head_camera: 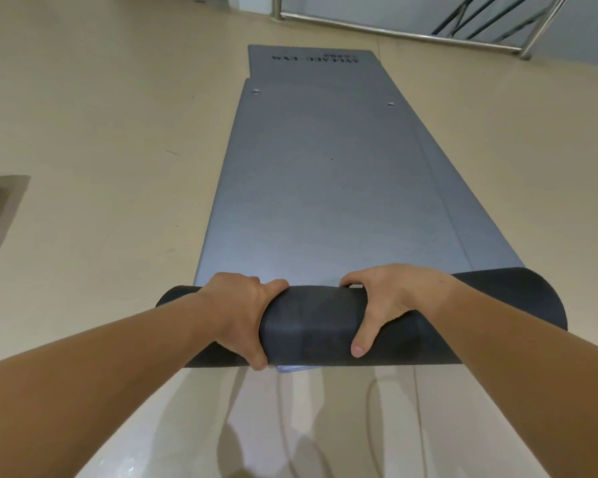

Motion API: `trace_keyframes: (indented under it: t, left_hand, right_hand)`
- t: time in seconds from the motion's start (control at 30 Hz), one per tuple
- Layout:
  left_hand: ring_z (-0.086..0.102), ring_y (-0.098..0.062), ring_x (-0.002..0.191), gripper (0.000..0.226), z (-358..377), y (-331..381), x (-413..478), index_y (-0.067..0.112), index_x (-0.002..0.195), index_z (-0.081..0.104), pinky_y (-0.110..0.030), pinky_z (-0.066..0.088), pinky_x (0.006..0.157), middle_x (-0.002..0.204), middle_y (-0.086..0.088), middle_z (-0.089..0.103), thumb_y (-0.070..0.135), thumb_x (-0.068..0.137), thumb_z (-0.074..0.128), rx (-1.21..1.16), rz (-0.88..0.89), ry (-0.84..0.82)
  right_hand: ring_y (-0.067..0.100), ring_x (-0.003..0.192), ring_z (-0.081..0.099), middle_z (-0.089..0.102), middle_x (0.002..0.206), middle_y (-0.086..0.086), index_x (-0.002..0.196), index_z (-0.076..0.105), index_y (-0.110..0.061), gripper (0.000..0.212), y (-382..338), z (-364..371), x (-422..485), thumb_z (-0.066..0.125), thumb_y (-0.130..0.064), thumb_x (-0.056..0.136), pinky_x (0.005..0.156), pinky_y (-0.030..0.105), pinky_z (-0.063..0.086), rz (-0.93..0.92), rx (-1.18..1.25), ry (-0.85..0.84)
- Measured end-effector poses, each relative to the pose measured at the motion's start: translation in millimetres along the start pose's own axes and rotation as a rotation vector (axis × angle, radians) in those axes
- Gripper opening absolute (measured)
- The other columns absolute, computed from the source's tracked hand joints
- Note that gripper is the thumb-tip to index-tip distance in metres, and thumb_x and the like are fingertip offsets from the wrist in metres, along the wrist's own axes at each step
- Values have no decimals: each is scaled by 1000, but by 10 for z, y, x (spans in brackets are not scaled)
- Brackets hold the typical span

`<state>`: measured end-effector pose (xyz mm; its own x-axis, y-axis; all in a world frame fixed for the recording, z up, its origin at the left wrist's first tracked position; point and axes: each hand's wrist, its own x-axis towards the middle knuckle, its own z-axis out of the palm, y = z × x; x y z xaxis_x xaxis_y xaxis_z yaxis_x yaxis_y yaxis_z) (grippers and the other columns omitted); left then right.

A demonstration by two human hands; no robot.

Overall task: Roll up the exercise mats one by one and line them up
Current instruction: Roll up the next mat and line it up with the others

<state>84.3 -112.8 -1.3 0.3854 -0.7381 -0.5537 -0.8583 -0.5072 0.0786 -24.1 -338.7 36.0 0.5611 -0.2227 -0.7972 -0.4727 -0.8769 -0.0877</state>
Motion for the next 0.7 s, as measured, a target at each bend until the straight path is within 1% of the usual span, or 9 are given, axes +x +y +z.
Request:
trace_keyframes:
  t: [0.1,0.23,0.33,0.43,0.5,0.57,0.6,0.63,0.7]
  left_hand:
    - [65,-15,90,95,12,25,-77,47,132,39,-36,58,84,100,16,63,69,52,85,-83,41,-104]
    - [64,-13,106,87,105,88,-240,54,125,50,-39,55,98,112,23,63,58,51,96,-264,55,-364]
    - [62,-14,114,89,157,114,-288,55,127,53,-40,53,103,119,24,62,52,51,99,-327,60,-461]
    - [63,-13,113,89,116,38,-253,52,130,58,-36,54,99,121,23,62,49,52,101,-376,30,-427]
    - [62,-14,118,95,76,-14,-240,52,134,56,-38,54,102,125,24,61,51,51,102,-381,35,-364]
    - [57,-18,130,110,12,-33,-240,46,149,46,-41,50,109,139,20,55,53,54,101,-362,31,-276]
    - [52,-19,136,117,-36,-29,-246,42,155,39,-42,47,112,147,17,50,55,56,99,-325,20,-225]
    - [49,-20,140,120,-86,-16,-255,39,159,33,-44,46,113,152,14,46,59,59,96,-255,10,-170]
    - [49,-21,137,113,-181,43,-300,35,159,34,-44,48,108,152,11,46,67,65,89,-62,15,-54]
  right_hand:
    - [17,109,64,59,124,-21,130,52,-53,103,4,93,-55,100,-60,39,98,44,55,1,77,-96]
    - [19,114,65,60,131,-18,131,55,-56,102,25,379,-220,103,-54,40,100,45,57,2,153,-237]
    - [19,131,50,46,141,-18,144,43,-56,110,-27,550,-429,100,-57,49,109,43,46,-60,128,-88]
    - [19,123,52,50,130,-14,146,41,-49,87,-169,673,-706,83,-67,71,100,40,47,-91,-84,191]
    - [24,131,49,47,142,-6,156,26,-43,100,-275,833,-802,73,-77,74,104,44,46,-41,-187,200]
    - [32,149,32,26,163,4,164,0,-35,130,-317,966,-801,69,-87,67,112,51,42,29,-261,136]
    - [34,152,26,18,167,6,164,-7,-32,134,-310,992,-762,68,-88,67,114,53,41,51,-279,137]
    - [35,151,27,19,167,7,164,-8,-31,132,-291,970,-727,67,-86,70,113,53,42,57,-285,157]
    - [31,141,42,37,158,3,163,2,-33,123,-230,833,-639,67,-85,73,107,48,46,23,-288,194]
